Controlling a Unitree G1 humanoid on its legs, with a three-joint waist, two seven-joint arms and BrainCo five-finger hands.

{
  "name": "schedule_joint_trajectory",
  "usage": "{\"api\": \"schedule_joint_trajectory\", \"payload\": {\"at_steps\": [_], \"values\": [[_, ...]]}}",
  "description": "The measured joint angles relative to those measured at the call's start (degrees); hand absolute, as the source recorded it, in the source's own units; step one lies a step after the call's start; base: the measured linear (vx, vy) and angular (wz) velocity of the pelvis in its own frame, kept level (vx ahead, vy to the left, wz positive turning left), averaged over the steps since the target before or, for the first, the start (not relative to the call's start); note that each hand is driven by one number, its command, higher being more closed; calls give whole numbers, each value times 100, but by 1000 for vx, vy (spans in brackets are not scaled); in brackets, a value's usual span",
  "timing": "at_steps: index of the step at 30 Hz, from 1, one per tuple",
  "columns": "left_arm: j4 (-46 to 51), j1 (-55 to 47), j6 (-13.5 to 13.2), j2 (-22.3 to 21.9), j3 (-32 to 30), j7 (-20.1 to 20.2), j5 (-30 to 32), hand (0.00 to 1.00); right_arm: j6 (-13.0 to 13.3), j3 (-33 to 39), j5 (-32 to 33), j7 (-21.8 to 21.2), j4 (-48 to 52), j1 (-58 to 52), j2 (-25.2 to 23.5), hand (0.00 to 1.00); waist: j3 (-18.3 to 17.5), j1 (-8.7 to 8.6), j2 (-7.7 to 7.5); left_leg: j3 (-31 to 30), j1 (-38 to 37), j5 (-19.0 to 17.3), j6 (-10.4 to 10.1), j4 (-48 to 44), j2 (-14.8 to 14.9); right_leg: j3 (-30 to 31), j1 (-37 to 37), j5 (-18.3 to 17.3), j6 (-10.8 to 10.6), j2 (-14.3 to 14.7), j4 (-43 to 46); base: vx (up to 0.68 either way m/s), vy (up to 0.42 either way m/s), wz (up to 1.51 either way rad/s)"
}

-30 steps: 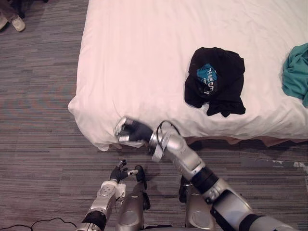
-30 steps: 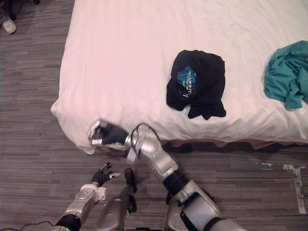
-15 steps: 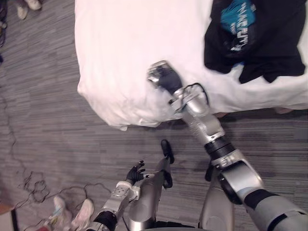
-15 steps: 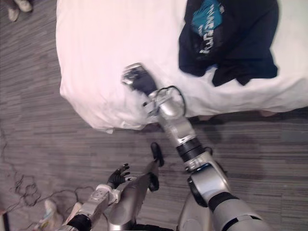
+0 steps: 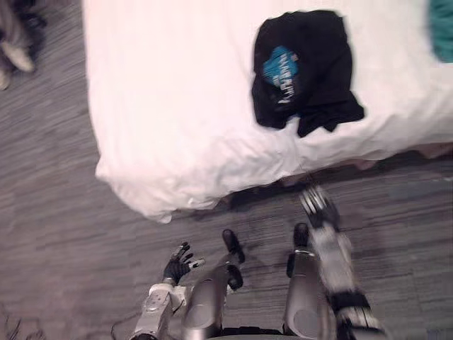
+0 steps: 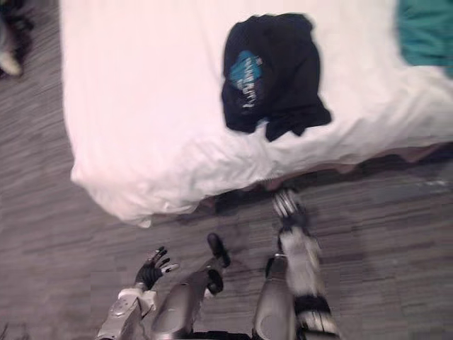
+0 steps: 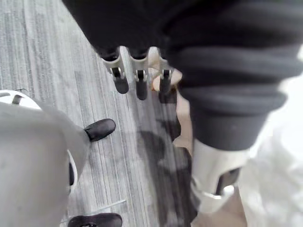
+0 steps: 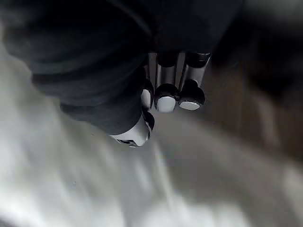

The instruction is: Tidy the bed and pick cloth on bed and put in laundry

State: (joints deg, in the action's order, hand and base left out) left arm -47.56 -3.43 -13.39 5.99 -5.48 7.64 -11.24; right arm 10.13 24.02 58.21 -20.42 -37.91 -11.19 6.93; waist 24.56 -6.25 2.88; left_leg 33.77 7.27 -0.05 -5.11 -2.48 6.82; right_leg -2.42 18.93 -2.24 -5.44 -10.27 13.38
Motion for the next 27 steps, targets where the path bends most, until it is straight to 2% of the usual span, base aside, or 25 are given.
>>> {"api": "schedule_joint_trajectory", "payload": {"at_steps": [2,4,5,6,7,8,9,11,12,13,14,15,16,17,18,19,20,21,23,24,25,27], "values": [[-209,41,37,-17,-174,-12,199,0,39,333,83,-69,-237,-558,-14,0,-186,-135,-223,219,-336,-131,-127,-129,177,114,-257,29,70,154,-45,219,-48,-85],[-457,42,254,-119,-436,-118,661,0,-4,738,27,-131,-546,-993,-127,0,-670,-197,-418,663,-799,-384,-337,-313,484,113,-531,20,118,426,-150,180,-62,-100],[-521,35,304,-155,-547,-137,730,0,-3,804,4,-131,-592,-997,-184,0,-773,-205,-460,837,-902,-457,-379,-411,569,-23,-507,-86,232,453,-196,98,-27,-136],[-573,-13,422,-252,-797,-217,846,0,-3,948,-190,-92,-594,-936,-284,0,-978,-184,-520,1317,-1187,-604,-473,-571,719,-647,-541,-352,429,303,-97,71,5,-159],[-623,-71,485,-307,-905,-270,880,0,-11,951,-401,-74,-601,-869,-365,0,-1077,-157,-476,1716,-1419,-653,-510,-617,821,-1113,-656,-428,484,198,-49,131,24,-237],[-688,-255,544,-353,-949,-358,866,0,-76,948,-787,2,-700,-738,-507,0,-1263,-91,-469,2340,-1849,-724,-611,-696,968,-1838,-816,-234,644,22,46,181,-6,-249],[-744,-309,572,-342,-939,-408,785,0,-181,950,-1070,93,-911,-569,-572,0,-1370,-72,-436,2817,-2225,-777,-684,-737,1067,-2322,-910,-157,648,-37,127,215,-86,-244],[-818,-240,651,-355,-854,-457,655,0,-295,953,-1372,179,-1228,-321,-576,0,-1439,-108,-298,3279,-2599,-769,-703,-759,1181,-2949,-889,-383,848,50,321,165,-156,-144],[-827,-176,650,-408,-808,-524,621,0,-333,965,-1567,260,-1365,-222,-556,0,-1476,-105,-238,3521,-2767,-704,-802,-743,1196,-3235,-898,-520,866,52,494,148,-137,-107],[-838,-174,643,-445,-808,-536,607,0,-347,963,-1618,285,-1477,-138,-546,0,-1512,-110,-154,3675,-2873,-626,-926,-755,1236,-3277,-873,-558,877,115,602,208,-157,-127],[-970,-150,657,-451,-810,-574,605,0,-350,946,-1746,304,-1581,-36,-535,0,-1541,-125,-82,3752,-2994,-500,-954,-800,1286,-3062,-878,-583,945,274,626,201,-151,-141],[-1138,-139,670,-461,-810,-617,617,0,-347,871,-1784,299,-1640,39,-571,0,-1573,-93,-93,3704,-3133,-248,-667,-1099,1363,-2745,-950,-589,960,424,505,257,-172,-128],[-1202,-143,675,-447,-812,-614,646,0,-320,821,-1785,301,-1661,77,-639,0,-1574,-83,-182,3467,-3115,-103,-480,-1571,1506,-2559,-1073,-568,985,460,344,192,-109,-120],[-1244,-147,670,-473,-830,-602,678,0,-240,685,-1789,311,-1669,90,-750,0,-1605,-66,-306,2822,-2912,-481,-643,-1908,1547,-2262,-1157,-526,996,527,160,132,-69,-113],[-1253,-147,674,-529,-990,-546,709,0,-163,478,-1824,353,-1571,102,-832,0,-1641,-40,-254,2123,-2695,-663,46,-2179,1503,-1921,-1217,-558,1006,724,112,31,-19,-124],[-1246,-124,684,-602,-1140,-507,721,0,-148,366,-1834,369,-1475,109,-841,0,-1628,24,-195,1747,-2592,-364,639,-2333,1461,-1736,-1207,-577,1012,881,161,61,-14,-201],[-1210,-308,735,-672,-1369,-516,689,0,-141,54,-1990,387,-1436,159,-879,0,-1674,215,-148,794,-2571,-21,1197,-2741,1379,-1230,-1208,-625,1085,1134,257,196,19,-300],[-1055,-480,774,-612,-1412,-529,456,0,-124,-252,-2289,465,-1291,199,-906,0,-1883,404,-319,-1021,-1833,758,911,-3881,1017,-408,-1216,-663,1173,1298,150,249,57,-308],[-1018,-466,765,-638,-1368,-538,348,0,-138,-405,-2528,598,-1380,397,-814,0,-1856,469,-268,-1807,-1237,-814,388,-4563,710,85,-1359,-576,1155,1335,25,223,125,-203],[-998,-407,748,-604,-1321,-540,314,0,-158,-418,-2751,667,-1478,437,-798,0,-1824,494,-322,-1968,-897,-1515,298,-4248,544,398,-1552,-517,1071,1304,-27,187,137,-143],[-928,-398,736,-602,-1245,-571,309,0,-161,-472,-2881,709,-1471,423,-818,0,-1817,516,-321,-1972,-709,-1748,275,-3833,536,533,-1716,-511,1058,1284,-100,196,174,-113],[-842,-396,671,-634,-1127,-609,314,0,-140,-684,-2975,738,-1441,328,-777,0,-1801,577,-264,-2018,-313,-1791,224,-2764,521,756,-1919,-616,878,1256,-227,153,285,-78]]}}
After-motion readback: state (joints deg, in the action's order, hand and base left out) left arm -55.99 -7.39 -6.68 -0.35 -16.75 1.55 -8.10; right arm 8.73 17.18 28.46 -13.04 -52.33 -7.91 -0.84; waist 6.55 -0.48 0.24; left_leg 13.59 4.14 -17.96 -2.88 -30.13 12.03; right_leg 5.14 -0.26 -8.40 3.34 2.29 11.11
